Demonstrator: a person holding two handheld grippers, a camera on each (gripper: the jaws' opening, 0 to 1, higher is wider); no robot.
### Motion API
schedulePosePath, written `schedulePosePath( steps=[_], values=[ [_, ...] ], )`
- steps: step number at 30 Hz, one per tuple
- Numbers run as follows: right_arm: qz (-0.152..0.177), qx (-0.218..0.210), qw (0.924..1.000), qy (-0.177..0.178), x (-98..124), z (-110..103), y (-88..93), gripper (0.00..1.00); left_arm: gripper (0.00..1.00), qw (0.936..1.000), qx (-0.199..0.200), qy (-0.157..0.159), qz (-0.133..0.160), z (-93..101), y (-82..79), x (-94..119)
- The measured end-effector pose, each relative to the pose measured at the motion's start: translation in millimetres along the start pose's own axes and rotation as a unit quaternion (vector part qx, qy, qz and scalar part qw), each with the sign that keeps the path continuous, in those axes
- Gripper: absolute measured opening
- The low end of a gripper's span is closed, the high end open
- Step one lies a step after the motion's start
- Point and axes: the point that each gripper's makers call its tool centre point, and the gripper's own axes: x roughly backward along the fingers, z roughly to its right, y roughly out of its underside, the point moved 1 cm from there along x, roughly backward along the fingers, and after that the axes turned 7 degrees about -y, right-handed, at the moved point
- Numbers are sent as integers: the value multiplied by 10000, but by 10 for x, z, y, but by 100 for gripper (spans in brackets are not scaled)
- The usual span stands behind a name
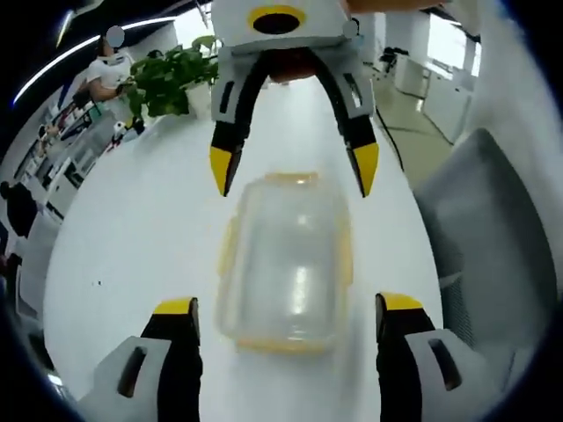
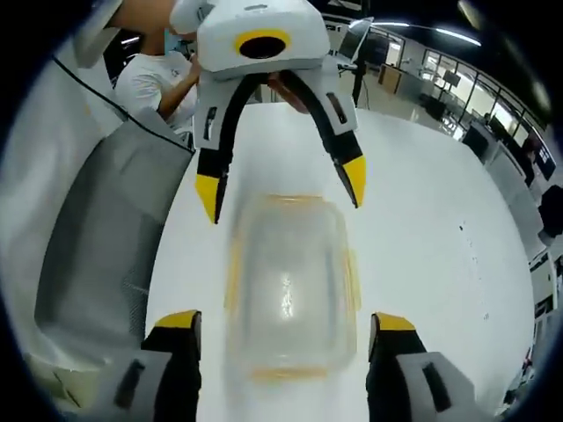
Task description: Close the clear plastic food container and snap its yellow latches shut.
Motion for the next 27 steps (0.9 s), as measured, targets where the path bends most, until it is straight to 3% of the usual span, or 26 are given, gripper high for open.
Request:
schedulePosePath(
  steps=[3,8,13,16,17,18,19,27],
  values=[
    [-53,-27,9999,120,-14,13,61,90,99,9998,113,13,-161,-19,83,-57],
    [-108,-52,9995,297,-111,47,122,99,99,9991,-166,54,-390,-33,214,-163],
    [-292,43,9989,366,-271,67,184,99,98,9984,-259,47,-502,-15,288,-304],
    [-440,207,9977,480,-316,106,218,86,92,9980,-376,109,-502,65,285,-353],
    [-474,183,9976,472,-336,106,228,77,87,9972,-486,144,-554,96,299,-373],
    [-507,135,9977,428,-345,85,240,76,84,9970,-530,178,-536,117,295,-384],
    [-444,200,9977,468,-348,85,209,75,81,9957,-697,-82,-609,23,313,-384],
    [-423,285,9977,450,-401,67,99,74,82,9977,-460,-81,-496,82,397,-294]
  ],
)
